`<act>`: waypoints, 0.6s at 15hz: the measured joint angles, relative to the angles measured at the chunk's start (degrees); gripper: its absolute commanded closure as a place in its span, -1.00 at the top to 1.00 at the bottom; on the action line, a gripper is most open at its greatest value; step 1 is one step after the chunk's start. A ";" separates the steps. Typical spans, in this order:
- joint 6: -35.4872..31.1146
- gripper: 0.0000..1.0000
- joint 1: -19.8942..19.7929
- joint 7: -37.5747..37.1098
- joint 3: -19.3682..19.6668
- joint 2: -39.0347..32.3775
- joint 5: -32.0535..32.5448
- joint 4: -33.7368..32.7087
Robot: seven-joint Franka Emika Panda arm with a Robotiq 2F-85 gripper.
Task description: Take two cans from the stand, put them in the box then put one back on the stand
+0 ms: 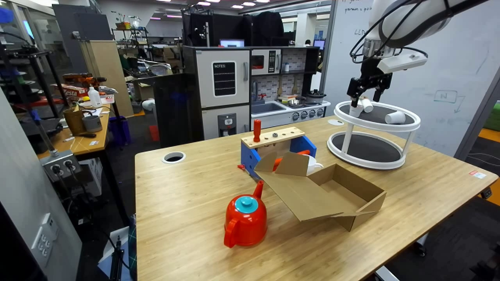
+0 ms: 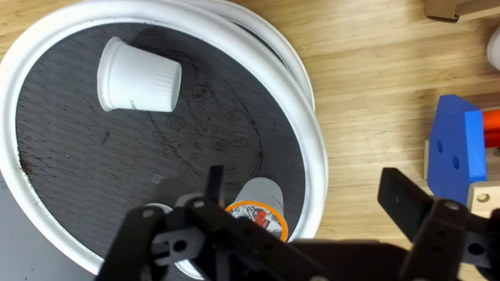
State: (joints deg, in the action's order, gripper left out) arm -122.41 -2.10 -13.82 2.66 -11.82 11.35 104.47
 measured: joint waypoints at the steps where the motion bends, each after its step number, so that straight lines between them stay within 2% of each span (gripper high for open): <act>1: 0.00 1.00 0.00 -0.18 0.05 -0.05 0.00 -0.18; 9: 0.03 1.00 0.15 -0.53 0.05 -0.15 -0.01 -0.19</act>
State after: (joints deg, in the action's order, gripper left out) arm -122.38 -1.95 -14.35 2.71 -11.97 11.34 104.29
